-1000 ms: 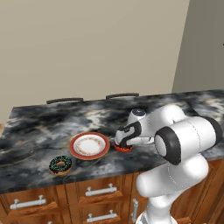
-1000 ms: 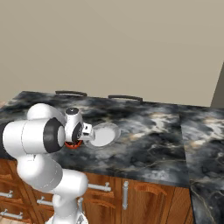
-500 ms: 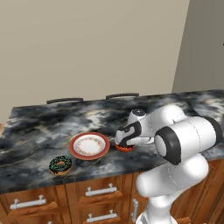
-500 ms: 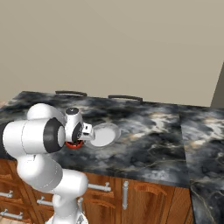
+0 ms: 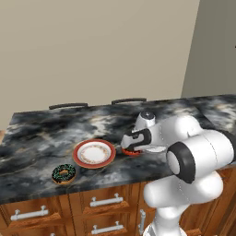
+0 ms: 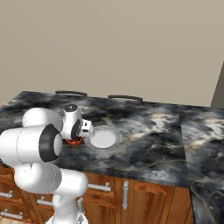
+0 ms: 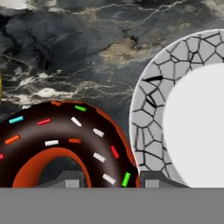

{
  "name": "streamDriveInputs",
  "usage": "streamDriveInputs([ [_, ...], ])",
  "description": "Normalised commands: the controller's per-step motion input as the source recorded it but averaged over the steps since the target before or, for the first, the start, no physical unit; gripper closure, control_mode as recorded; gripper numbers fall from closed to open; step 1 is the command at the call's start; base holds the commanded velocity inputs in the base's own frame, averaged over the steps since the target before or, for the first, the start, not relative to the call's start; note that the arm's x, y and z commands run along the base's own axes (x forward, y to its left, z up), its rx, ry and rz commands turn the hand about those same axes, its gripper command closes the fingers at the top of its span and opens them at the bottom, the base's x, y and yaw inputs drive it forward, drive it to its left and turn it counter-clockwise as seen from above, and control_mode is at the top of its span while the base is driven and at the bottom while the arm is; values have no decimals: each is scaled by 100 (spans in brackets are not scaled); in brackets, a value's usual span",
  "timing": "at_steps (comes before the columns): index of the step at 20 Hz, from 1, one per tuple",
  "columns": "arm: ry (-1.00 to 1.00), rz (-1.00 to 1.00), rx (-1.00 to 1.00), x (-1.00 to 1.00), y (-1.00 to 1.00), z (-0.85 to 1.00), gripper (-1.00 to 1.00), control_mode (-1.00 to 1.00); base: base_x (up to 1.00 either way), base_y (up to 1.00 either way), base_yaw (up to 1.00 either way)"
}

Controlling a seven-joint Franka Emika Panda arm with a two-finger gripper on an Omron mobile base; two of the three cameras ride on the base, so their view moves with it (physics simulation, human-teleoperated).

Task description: Place the pastries on the plates.

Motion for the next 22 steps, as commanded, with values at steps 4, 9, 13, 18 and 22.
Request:
streamDriveInputs([
  [4, -10, 0, 0, -4, 1, 59, 100, -100, 0, 0, 0],
  [9, -3, -1, 0, 40, -49, 9, 100, -100, 0, 0, 0],
  [13, 0, -5, 0, 32, -87, 0, 100, -100, 0, 0, 0],
  [18, 0, -2, 0, 22, -64, 0, 100, -100, 0, 0, 0],
  [22, 0, 0, 0, 2, -34, -19, 100, -100, 0, 0, 0],
])
